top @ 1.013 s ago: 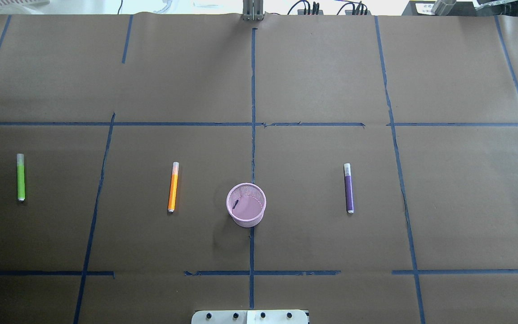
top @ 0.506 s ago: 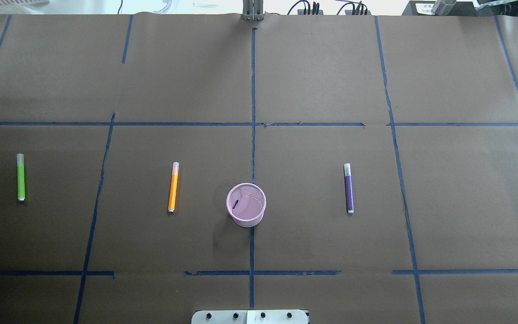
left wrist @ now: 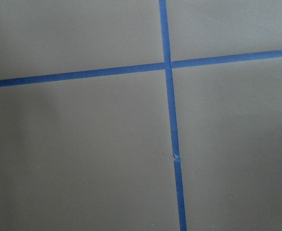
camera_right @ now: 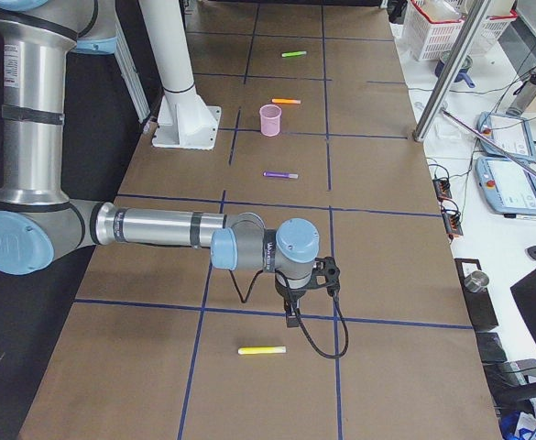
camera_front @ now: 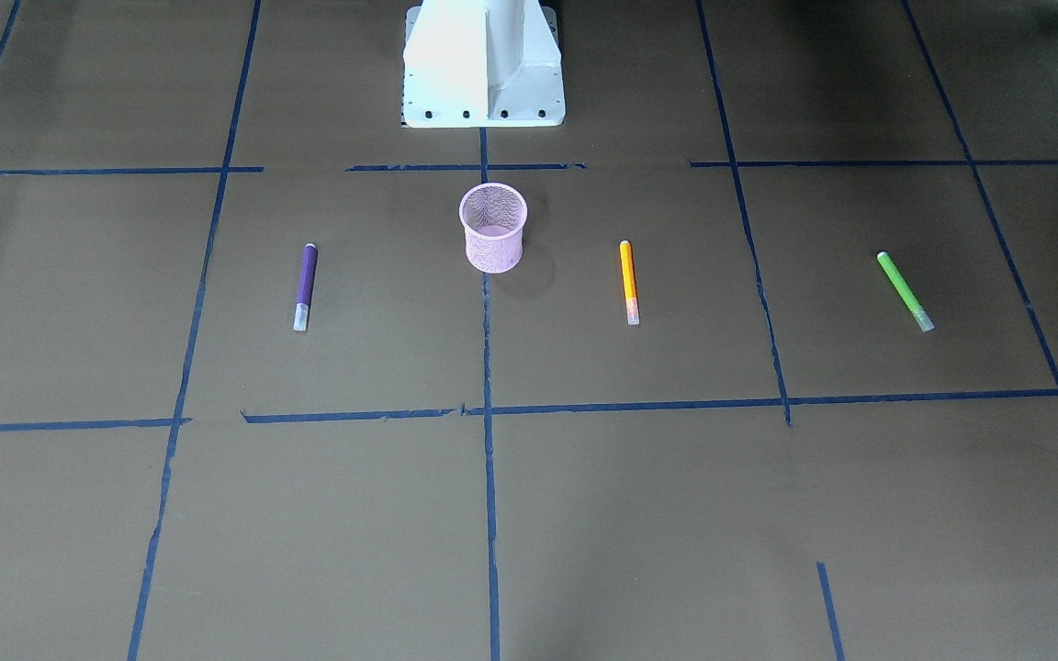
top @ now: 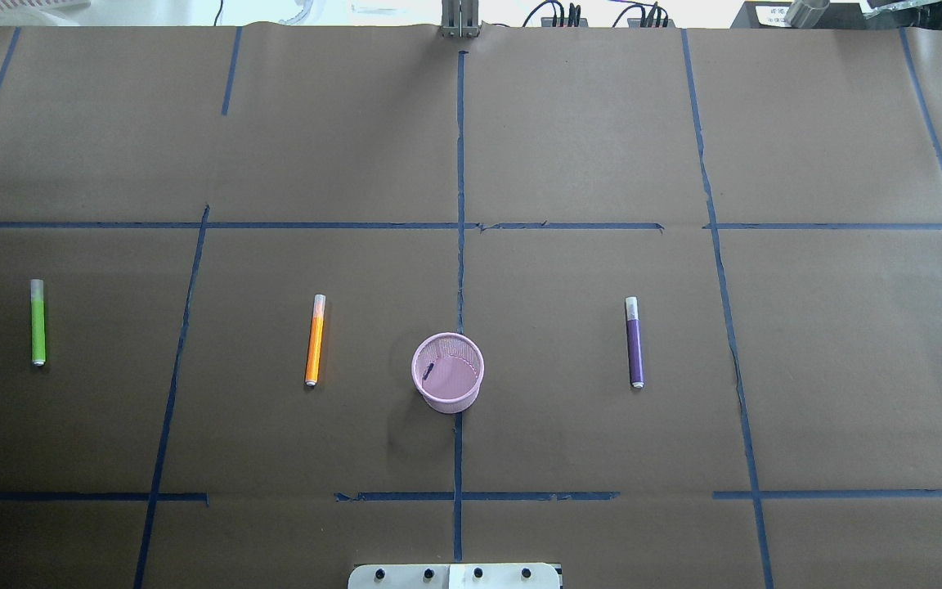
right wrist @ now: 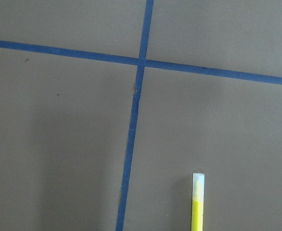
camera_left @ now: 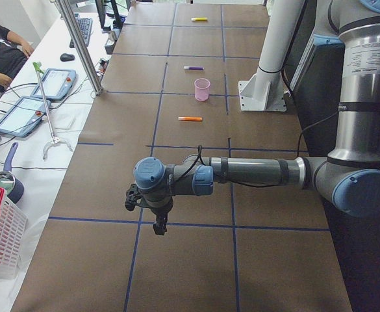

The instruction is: Collect pens into pen holder

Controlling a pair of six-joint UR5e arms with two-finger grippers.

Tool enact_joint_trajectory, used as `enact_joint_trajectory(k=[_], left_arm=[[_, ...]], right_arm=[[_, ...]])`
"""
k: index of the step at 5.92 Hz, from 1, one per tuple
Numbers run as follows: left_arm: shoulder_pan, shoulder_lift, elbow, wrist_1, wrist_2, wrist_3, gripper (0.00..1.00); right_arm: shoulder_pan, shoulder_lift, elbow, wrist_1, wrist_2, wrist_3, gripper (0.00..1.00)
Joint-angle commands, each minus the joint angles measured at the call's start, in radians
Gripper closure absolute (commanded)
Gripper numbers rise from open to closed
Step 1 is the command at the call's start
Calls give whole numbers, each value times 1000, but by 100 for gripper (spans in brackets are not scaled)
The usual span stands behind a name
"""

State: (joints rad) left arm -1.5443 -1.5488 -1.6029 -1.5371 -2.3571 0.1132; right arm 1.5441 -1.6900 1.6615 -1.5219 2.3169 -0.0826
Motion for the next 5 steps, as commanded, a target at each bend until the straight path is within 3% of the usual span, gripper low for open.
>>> enact_joint_trajectory(k=[1,5], left_arm=[[1,-5,-23,2,-8,-4,0],[206,-98,-115,-14,-13,-314,0]], right_arm=[[-1,-13,-31,0,-2,-8,0],[1,-57,-46,35,-2,-17,0]])
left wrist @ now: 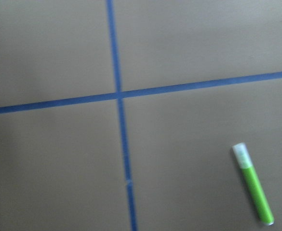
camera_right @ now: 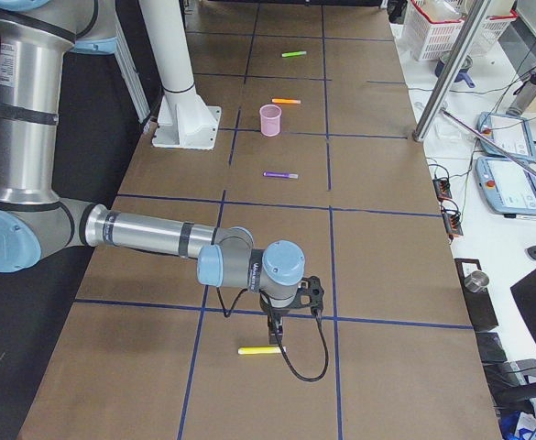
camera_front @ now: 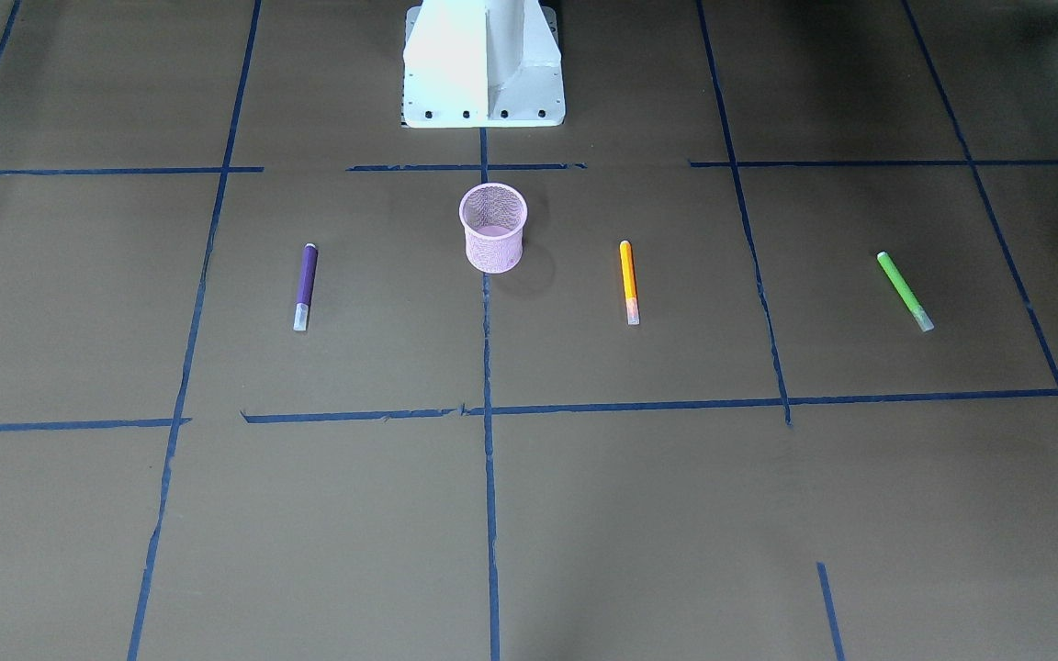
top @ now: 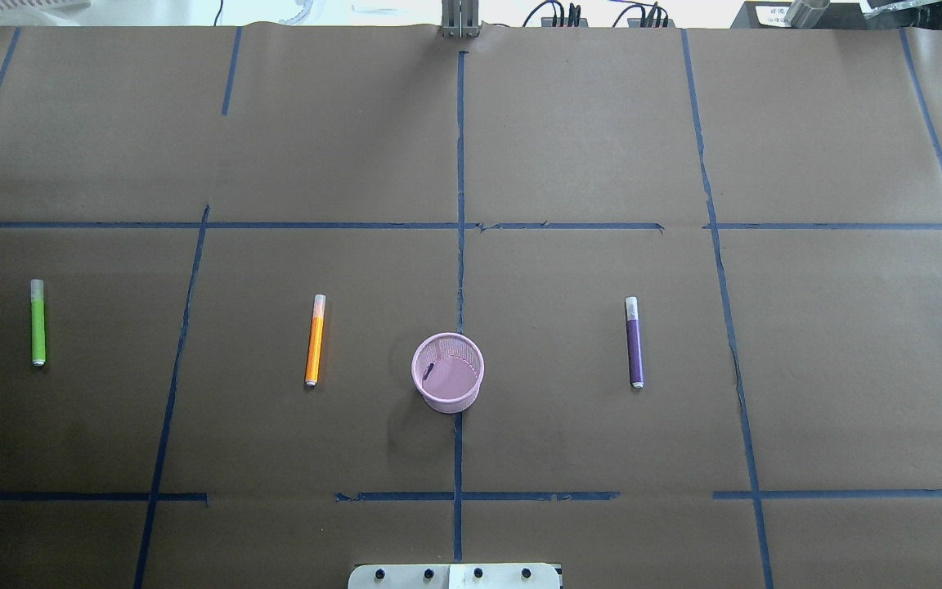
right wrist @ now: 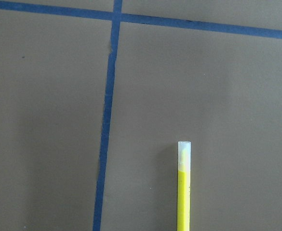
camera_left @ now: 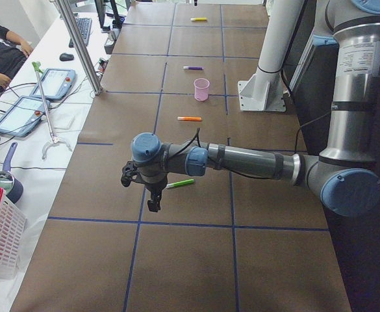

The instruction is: Collect pens into pen holder

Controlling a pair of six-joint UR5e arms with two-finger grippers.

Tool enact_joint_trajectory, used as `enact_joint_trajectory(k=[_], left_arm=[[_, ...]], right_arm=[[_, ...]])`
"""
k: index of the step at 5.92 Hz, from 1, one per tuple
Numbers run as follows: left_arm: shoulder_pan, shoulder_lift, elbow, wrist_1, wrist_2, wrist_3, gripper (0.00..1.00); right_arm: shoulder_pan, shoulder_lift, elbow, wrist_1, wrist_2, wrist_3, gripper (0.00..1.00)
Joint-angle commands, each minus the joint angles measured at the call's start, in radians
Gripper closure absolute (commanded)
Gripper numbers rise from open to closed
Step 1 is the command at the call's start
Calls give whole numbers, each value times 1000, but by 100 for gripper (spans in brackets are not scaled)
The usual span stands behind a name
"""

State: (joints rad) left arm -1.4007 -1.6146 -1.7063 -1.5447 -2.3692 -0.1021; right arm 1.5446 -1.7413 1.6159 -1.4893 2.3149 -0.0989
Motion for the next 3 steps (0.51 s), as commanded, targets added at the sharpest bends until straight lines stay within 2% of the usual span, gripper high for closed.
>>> enact_joint_trajectory(k=[1,2,3], left_arm=[[118,-92,-12,-5,1,-233,0],[202,-112,-9,-6,5,-334,0],[213,-113,-6,-6,7,-361,0]], right_arm=[[0,-4,-1,3,0,-1,0],[-1,-4,-1,4,-2,-1,0],[-1,-4,-16,3,-5,2,0]])
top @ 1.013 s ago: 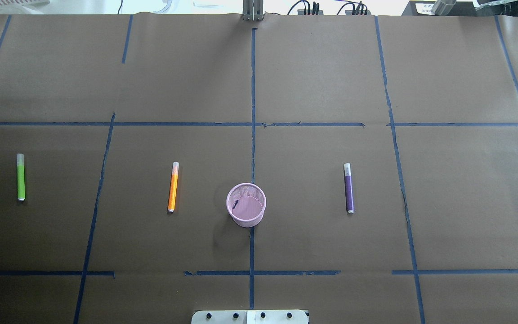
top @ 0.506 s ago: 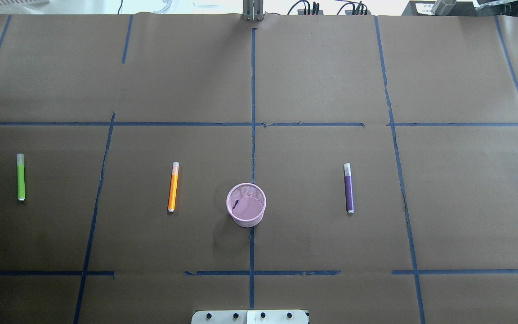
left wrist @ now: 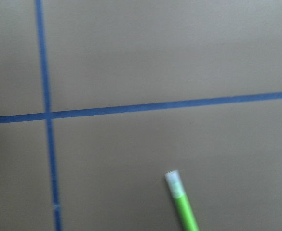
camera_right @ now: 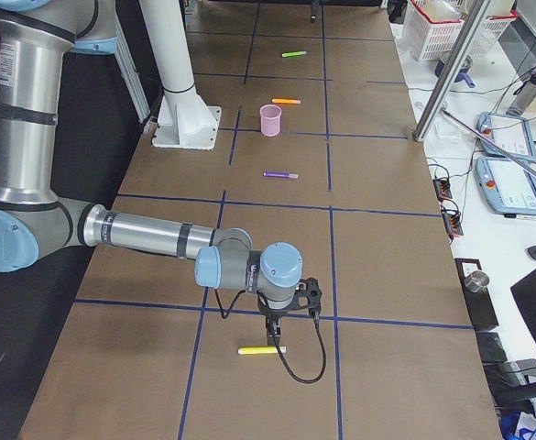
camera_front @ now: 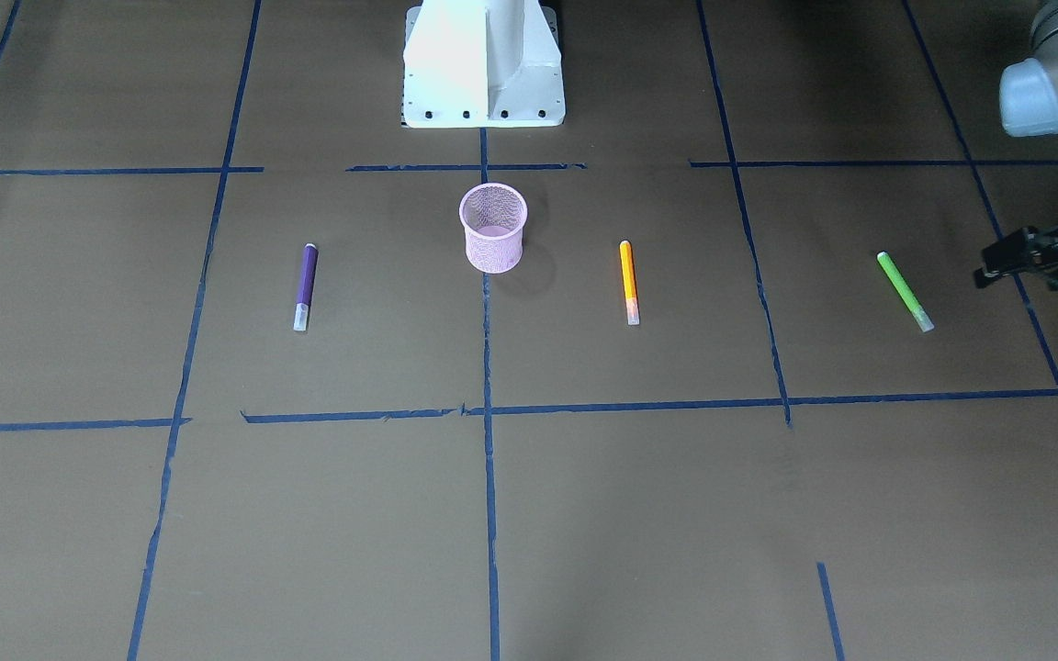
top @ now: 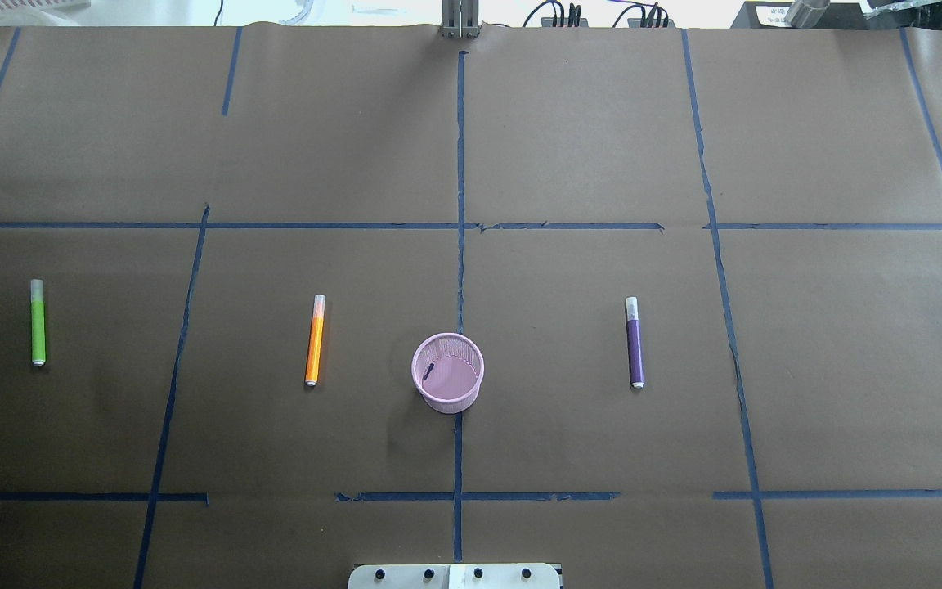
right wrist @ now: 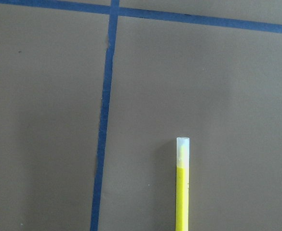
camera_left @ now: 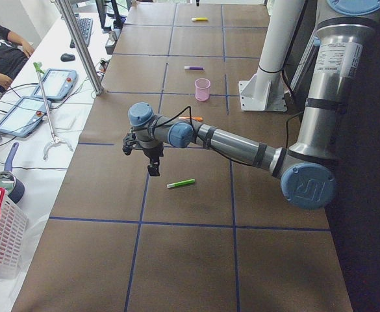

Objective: Collect pens into pen holder
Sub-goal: 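Move the left gripper above the green marker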

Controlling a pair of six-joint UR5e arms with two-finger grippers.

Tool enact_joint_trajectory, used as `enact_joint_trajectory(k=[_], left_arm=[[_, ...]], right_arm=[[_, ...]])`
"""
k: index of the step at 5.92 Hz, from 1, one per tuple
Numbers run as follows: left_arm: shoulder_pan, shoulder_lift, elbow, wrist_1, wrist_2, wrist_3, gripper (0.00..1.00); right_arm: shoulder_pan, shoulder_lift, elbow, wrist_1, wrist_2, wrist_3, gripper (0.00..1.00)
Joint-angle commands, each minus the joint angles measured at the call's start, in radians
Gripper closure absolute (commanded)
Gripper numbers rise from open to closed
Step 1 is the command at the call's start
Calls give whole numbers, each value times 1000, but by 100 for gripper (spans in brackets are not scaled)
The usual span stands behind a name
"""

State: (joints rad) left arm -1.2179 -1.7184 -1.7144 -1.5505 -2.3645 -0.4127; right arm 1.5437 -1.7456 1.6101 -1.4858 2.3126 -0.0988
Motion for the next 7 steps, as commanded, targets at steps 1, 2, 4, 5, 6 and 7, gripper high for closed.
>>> enact_joint_trajectory(k=[1,2,4,5,6,7], left_arm=[[84,-9,21,-16,5,-84,0],[93,-9,22,-28,7,-93,0],[144,-9,24,-40,71,-109,0],[146,-7,39,-52,73,-107,0],[146,-7,73,-109,73,-109,0],[147,-7,79,-111,73,-109,0]], right_arm=[[-29,1,-65,34,-7,5,0],[-46,14,-213,202,-6,14,0],[-118,35,-376,425,-9,106,0],[-125,35,-378,426,-4,113,0],[-131,35,-377,427,-4,114,0],[-137,41,-377,427,-4,122,0]])
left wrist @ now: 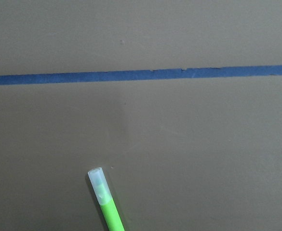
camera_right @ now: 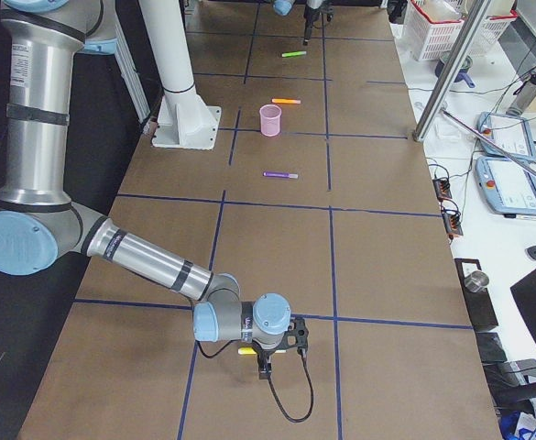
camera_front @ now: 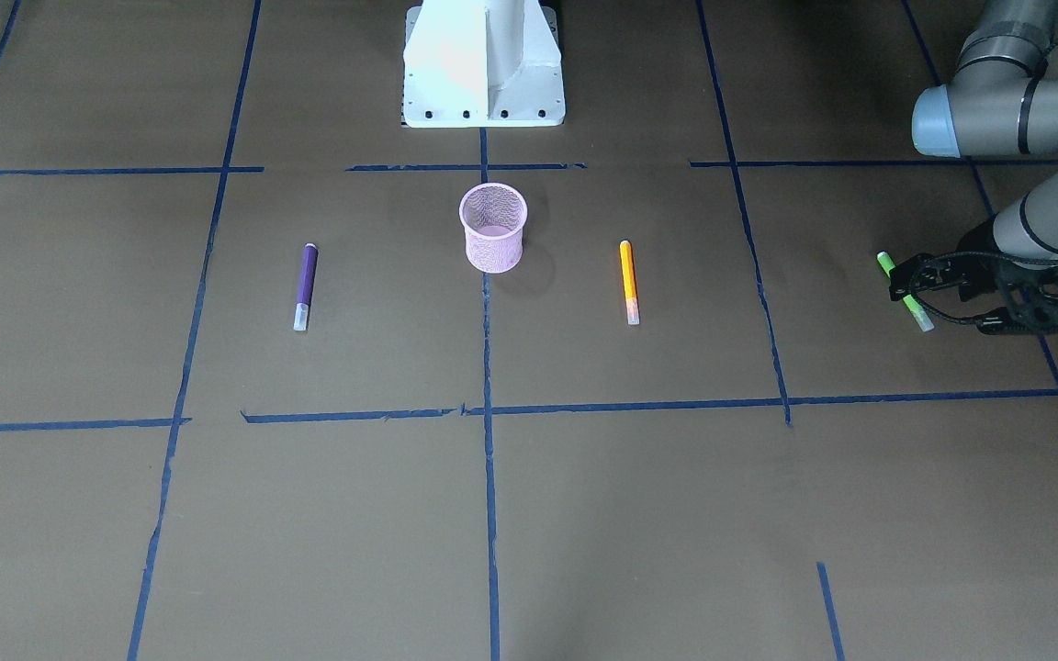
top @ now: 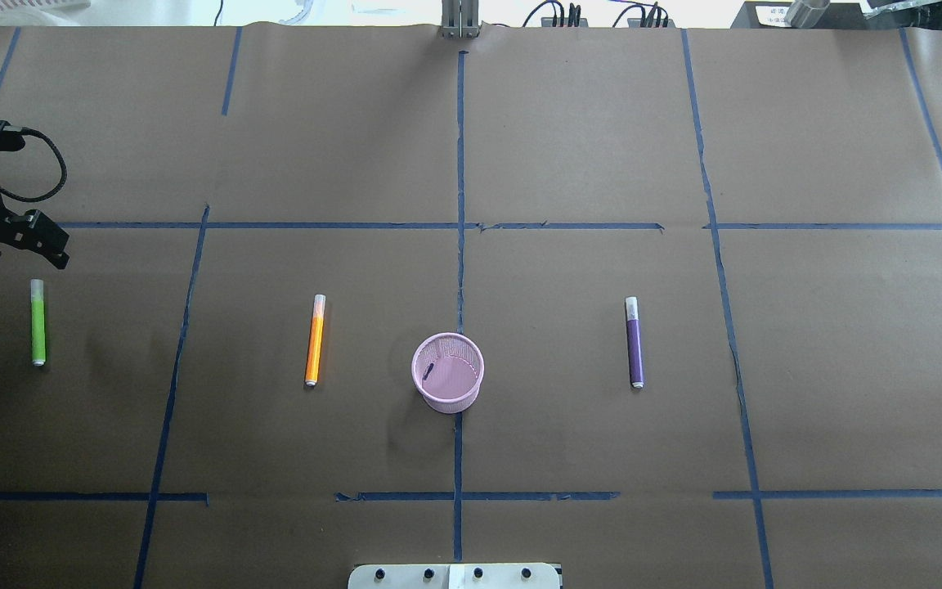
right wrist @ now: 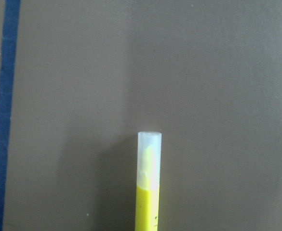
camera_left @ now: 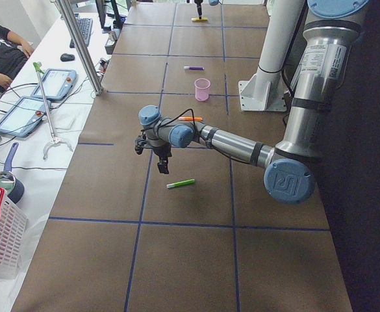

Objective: Collect pens into pen holder
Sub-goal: 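Move the left gripper above the green marker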

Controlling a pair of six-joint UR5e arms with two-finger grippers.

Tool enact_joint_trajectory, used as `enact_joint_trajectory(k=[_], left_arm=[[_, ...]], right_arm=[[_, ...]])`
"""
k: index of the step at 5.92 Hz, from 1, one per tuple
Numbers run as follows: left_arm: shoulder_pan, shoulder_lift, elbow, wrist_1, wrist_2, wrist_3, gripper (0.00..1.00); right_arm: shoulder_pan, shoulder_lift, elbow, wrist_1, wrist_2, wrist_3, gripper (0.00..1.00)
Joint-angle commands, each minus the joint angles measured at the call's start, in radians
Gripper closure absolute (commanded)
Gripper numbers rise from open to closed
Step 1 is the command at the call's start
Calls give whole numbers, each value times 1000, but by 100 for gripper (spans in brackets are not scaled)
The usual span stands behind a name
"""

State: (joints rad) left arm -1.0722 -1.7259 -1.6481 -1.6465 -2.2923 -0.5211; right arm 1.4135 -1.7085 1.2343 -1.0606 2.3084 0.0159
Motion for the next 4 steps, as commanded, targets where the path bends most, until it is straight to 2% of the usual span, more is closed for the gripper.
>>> enact_joint_trajectory(k=[1,3,4], left_arm=[[2,0,27,-16,1,0,0],[9,-1,109,-111,-1,-11,0],[14,-3,105,-119,-1,-54,0]], right_arm=[[-13,4,-1,4,0,9,0],[-19,6,-1,4,0,9,0],[-19,6,-1,7,2,10,0]])
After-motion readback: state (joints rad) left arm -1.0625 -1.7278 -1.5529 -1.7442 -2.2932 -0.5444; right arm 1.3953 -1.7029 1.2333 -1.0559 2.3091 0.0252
